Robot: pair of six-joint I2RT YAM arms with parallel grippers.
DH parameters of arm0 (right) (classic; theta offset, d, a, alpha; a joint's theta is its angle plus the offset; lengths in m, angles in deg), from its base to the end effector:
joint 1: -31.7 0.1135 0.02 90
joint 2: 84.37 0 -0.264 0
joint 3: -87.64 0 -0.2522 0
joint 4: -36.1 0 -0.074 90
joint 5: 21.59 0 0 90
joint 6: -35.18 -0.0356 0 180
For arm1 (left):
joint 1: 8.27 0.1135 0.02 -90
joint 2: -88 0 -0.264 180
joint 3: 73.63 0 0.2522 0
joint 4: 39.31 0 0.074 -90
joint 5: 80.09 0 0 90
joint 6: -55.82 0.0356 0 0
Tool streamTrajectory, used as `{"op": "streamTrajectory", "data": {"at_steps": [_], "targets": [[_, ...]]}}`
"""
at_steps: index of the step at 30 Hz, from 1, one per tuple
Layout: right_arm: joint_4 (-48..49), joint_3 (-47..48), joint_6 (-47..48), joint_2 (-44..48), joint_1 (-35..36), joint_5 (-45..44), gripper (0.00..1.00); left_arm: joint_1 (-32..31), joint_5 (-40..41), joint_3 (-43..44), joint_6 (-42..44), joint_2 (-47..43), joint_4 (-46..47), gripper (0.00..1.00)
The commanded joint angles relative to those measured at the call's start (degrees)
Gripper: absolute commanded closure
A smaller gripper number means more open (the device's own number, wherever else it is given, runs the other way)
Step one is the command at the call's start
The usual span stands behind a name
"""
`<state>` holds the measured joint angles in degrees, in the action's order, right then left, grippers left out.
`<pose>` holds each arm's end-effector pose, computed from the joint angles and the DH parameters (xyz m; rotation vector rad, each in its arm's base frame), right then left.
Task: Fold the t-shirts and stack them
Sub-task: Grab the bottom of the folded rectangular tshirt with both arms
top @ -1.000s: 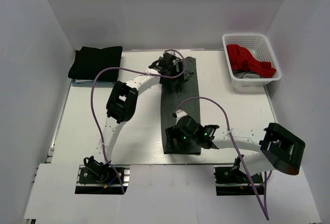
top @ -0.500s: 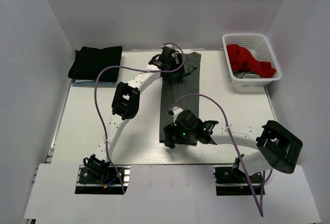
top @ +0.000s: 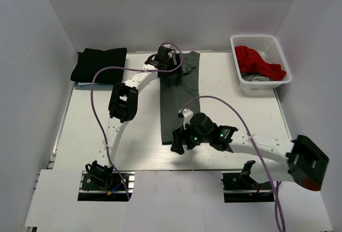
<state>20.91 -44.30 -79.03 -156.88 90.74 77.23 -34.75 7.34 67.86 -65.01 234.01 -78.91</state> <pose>0.1261 0.2209 0.1913 -0.8115 2.2927 0.8991 0.5086 -0.2551 0.1649 -0.0685 2.4048 -0.5356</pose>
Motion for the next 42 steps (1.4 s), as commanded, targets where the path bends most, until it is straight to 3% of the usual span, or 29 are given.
{"op": "streamTrajectory", "data": {"at_steps": [1, 6, 8, 11, 14, 17, 21, 26, 30, 35, 37, 42], "targets": [[-3.03, 4.10, -0.92, 6.41, 0.02, -8.37, 0.10, -0.24, -2.97, -0.37, 4.80, -11.17, -1.49, 0.00], [-10.85, 6.21, -6.46, 11.77, -0.42, -20.30, 0.10, -0.24, -2.97, 0.69, 9.30, -18.89, -7.89, 0.00], [-15.25, 6.30, -11.01, 12.48, -0.77, -27.50, 0.10, -0.85, -0.61, -4.12, 10.61, -23.30, -9.74, 0.00], [-20.43, 5.69, -16.90, 12.92, -1.56, -33.67, 0.10, -2.08, 1.60, -17.55, 8.87, -34.80, -10.45, 0.00], [-24.82, 4.81, -22.88, 12.92, -2.79, -36.32, 0.10, -2.61, -0.07, -45.42, 3.70, -50.17, -3.38, 0.00], [-26.25, 3.32, -23.78, 13.97, -4.20, -36.86, 0.10, -3.92, -4.36, -64.71, 0.24, -62.12, 5.51, 0.00], [-26.00, 1.82, -22.73, 15.47, -5.43, -34.05, 0.10, -6.74, -6.84, -72.42, -0.80, -65.93, -1.72, 0.00], [-21.60, -1.17, -21.06, 14.59, -7.54, -27.65, 0.10, -11.66, -11.22, -87.26, -5.20, -71.21, 3.16, 0.00], [-17.39, -1.26, -18.69, 11.17, -8.77, -23.50, 0.10, -16.22, -14.82, -90.54, -5.73, -70.35, 8.51, 0.00], [-16.15, -1.34, -18.16, 5.20, -10.53, -19.81, 0.10, -19.30, -11.68, -87.57, -4.51, -65.34, 8.37, 0.00], [-14.49, -2.05, -18.24, 4.31, -10.79, -17.79, 0.10, -20.01, -9.48, -85.72, -3.98, -62.45, 5.74, 0.05], [-10.36, -4.42, -17.45, 3.26, -12.20, -13.84, 0.19, -20.54, -0.44, -83.51, -2.66, -58.31, -0.08, 0.26]]}}
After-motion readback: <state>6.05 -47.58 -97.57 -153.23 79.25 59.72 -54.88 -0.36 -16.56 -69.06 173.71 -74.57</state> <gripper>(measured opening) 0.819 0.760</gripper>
